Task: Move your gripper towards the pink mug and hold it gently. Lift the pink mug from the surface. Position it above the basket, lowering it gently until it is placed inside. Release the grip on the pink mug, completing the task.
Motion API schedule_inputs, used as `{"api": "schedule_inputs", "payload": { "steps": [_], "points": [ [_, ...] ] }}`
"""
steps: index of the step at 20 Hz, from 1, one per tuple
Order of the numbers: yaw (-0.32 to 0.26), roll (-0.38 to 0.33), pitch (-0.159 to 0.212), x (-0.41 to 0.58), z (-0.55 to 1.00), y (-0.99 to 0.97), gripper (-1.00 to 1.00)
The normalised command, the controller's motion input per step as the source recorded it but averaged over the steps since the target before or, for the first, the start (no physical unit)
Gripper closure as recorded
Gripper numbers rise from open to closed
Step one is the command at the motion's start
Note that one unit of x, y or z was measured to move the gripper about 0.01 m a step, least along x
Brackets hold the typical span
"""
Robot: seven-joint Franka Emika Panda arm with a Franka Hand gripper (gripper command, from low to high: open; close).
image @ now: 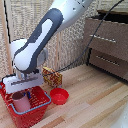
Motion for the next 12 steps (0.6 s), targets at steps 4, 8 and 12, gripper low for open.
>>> {"api": "schedule_inputs", "payload": {
  "steps": [4,8,12],
  "points": [
    [-0.065,0.0,-0.11,-0.081,0.36,0.0,-1.0],
    [-0.143,0.042,-0.057,-0.006,0.61,-0.13,-1.0],
    [-0.077,0.015,0.014,0.006,0.77,-0.09,-1.0]
  ]
}}
